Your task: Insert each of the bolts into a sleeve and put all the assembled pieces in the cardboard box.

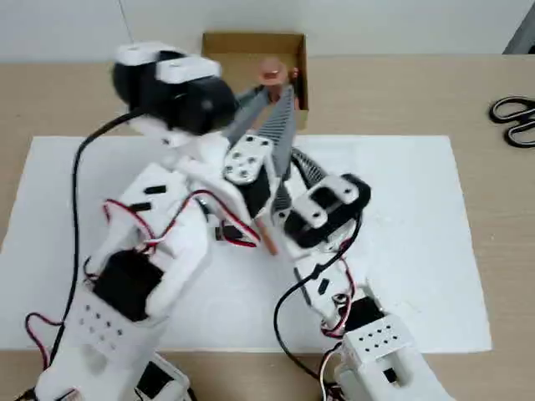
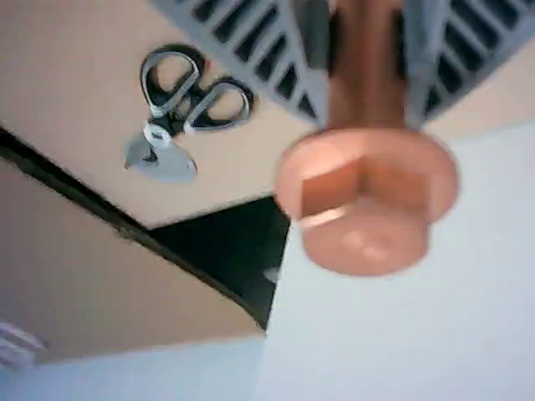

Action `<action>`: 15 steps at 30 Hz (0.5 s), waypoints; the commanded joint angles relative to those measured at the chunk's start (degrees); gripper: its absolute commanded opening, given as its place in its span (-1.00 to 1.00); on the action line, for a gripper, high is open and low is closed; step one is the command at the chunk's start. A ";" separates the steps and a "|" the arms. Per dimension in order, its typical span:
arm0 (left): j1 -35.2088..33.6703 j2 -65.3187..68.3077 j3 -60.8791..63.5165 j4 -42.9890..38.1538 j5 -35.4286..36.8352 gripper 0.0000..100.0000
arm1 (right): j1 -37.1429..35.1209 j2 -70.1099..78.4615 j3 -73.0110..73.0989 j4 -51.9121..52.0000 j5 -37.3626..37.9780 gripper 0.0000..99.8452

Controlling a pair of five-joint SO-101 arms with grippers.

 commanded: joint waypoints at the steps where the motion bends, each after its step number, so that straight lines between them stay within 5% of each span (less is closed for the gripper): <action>1: 0.35 1.41 -3.03 0.00 0.18 -0.99 | -0.75 -0.66 -0.44 -2.86 1.76 -1.00; 15: -5.54 3.43 4.35 -0.35 0.00 -0.99 | -0.66 -0.75 -3.43 -4.53 1.67 -1.00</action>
